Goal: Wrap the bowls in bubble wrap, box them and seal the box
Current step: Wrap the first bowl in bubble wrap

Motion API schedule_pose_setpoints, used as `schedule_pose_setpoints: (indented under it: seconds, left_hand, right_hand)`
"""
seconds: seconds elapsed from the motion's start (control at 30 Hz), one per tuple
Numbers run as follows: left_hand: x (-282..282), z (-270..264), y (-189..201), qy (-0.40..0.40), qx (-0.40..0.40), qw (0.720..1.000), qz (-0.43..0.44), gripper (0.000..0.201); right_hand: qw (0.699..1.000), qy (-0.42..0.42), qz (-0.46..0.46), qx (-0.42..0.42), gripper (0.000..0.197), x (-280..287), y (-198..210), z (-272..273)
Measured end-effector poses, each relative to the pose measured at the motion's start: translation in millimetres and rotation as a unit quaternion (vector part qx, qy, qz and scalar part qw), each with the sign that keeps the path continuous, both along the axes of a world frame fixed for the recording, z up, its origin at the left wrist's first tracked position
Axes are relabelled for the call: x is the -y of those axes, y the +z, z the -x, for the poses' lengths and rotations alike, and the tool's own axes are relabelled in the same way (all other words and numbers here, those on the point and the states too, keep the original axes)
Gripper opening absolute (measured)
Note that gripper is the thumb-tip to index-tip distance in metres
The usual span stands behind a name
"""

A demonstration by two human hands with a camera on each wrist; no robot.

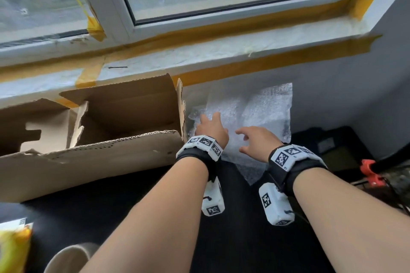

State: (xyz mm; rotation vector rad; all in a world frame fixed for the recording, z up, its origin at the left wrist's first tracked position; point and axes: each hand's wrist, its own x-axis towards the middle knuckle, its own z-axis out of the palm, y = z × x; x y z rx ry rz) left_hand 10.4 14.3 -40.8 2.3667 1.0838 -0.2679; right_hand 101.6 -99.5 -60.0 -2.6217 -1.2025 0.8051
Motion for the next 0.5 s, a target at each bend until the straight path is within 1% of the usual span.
schedule_pose_setpoints:
  seconds: [0.07, 0.1, 0.23, 0.37, 0.5]
  left_hand:
    - [-0.6, 2.2, 1.8, 0.002, 0.012, 1.000, 0.000, 0.057]
    - [-0.7, 2.6, 2.5, 0.004, 0.021, 1.000, 0.002, 0.055]
    - [-0.7, 0.9, 10.9, 0.023, 0.063, 0.998, -0.009, 0.030]
    - [0.4, -0.3, 24.1, 0.017, 0.091, 0.995, -0.022, 0.016]
    - [2.3, 2.9, 34.2, 0.004, 0.088, 0.996, -0.032, 0.017]
  right_hand:
    - [1.000, -0.018, -0.012, -0.012, 0.052, -1.9, 0.8, 2.1]
    - [0.999, -0.029, -0.018, -0.015, 0.049, -1.9, 1.0, 2.7]
    - [0.998, -0.052, -0.043, -0.007, 0.041, 4.8, 2.2, 5.1]
    - [0.996, -0.074, -0.045, 0.003, 0.047, 13.0, 10.2, 6.7]
    - [0.995, -0.086, -0.050, 0.002, 0.051, 19.8, 17.5, 8.1]
